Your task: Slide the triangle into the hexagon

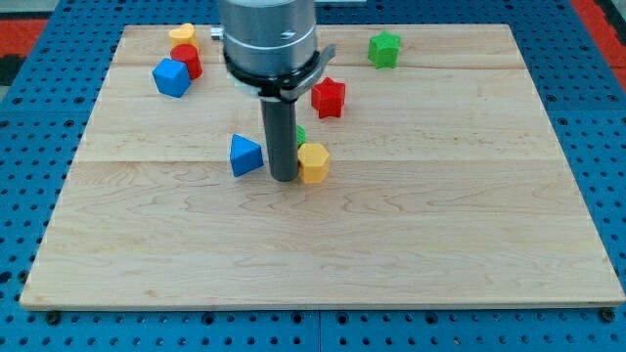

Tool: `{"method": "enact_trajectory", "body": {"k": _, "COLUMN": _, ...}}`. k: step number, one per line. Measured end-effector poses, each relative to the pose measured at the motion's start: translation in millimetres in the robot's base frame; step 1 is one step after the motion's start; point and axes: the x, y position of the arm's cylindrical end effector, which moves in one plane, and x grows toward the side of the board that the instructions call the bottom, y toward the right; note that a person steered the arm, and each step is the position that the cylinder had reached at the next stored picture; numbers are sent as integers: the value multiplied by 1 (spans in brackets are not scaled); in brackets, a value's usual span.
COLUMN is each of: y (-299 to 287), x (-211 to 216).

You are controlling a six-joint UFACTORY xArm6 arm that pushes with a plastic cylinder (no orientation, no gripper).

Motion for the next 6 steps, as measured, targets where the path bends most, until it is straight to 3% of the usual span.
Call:
{"method": "enact_trajectory", "body": {"k": 1, "y": -16, "x": 44}}
{"method": "enact_trajectory", "body": {"k": 2, "y": -84, "x": 18}}
{"method": "enact_trajectory", "body": {"k": 3, "y": -87, "x": -30}}
{"method": "enact_trajectory", "body": {"k": 4, "y": -34, "x": -20}}
{"method": "enact_trajectory", "body": {"k": 5, "y": -30, "x": -30}}
{"method": "enact_trajectory", "body": {"k": 6, "y": -42, "x": -109}}
